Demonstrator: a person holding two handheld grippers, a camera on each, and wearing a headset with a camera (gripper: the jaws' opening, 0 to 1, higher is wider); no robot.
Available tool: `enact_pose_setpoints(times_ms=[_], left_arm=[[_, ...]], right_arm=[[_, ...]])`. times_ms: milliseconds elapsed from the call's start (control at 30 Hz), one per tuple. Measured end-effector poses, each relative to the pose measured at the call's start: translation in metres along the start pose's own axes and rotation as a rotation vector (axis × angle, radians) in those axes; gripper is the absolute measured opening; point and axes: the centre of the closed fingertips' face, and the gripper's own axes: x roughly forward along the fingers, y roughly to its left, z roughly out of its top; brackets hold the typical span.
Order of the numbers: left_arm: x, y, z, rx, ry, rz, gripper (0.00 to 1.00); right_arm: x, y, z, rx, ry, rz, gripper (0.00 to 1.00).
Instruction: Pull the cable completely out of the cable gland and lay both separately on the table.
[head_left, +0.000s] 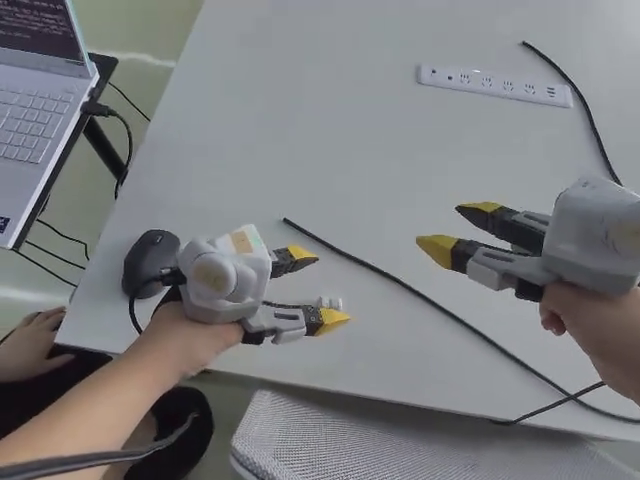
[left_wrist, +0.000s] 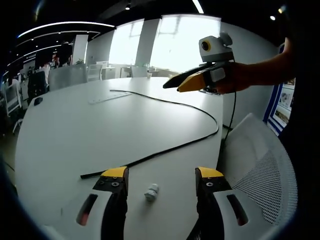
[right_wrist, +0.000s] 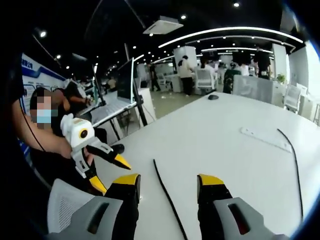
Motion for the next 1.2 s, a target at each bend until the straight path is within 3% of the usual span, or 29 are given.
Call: enact_pose_setpoints(times_ms=[167, 433, 600, 733, 933, 1100, 1200], left_arm=[[-0.008, -0.005, 0.012, -0.02, -0.024, -0.004, 0.58], [-0.021, -0.008, 0.017, -0.036, -0.032, 0.017, 0.63], [-0.031, -0.012, 0.025, -0.057, -0.058, 0.028, 0.66], [-0.035, -0.016, 0.023, -0.071, -0.047, 0.034, 0.68], [-0.04, -0.018, 0.024, -0.11, -0.053, 0.057, 0.75], [-0.04, -0.021, 0.015, -0.13, -0.008, 0.062, 0.83], [-0.039, -0.023, 0.0, -0.146, 0.07, 0.056, 0.88]], right_arm=[[-0.018, 0.0, -0.001, 0.005, -0.023, -0.017, 0.46], [-0.049, 0.002, -0.015, 0.043, -0.055, -0.041, 0.55], [-0.066, 0.003, -0.024, 0.062, -0.068, -0.051, 0.59], [-0.077, 0.004, -0.036, 0.067, -0.068, -0.058, 0.64], [-0.088, 0.012, -0.058, 0.025, -0.016, -0.038, 0.7], [-0.097, 0.013, -0.085, -0.003, 0.066, -0.021, 0.75], [-0.101, 0.015, -0.092, 0.014, 0.095, -0.015, 0.8]])
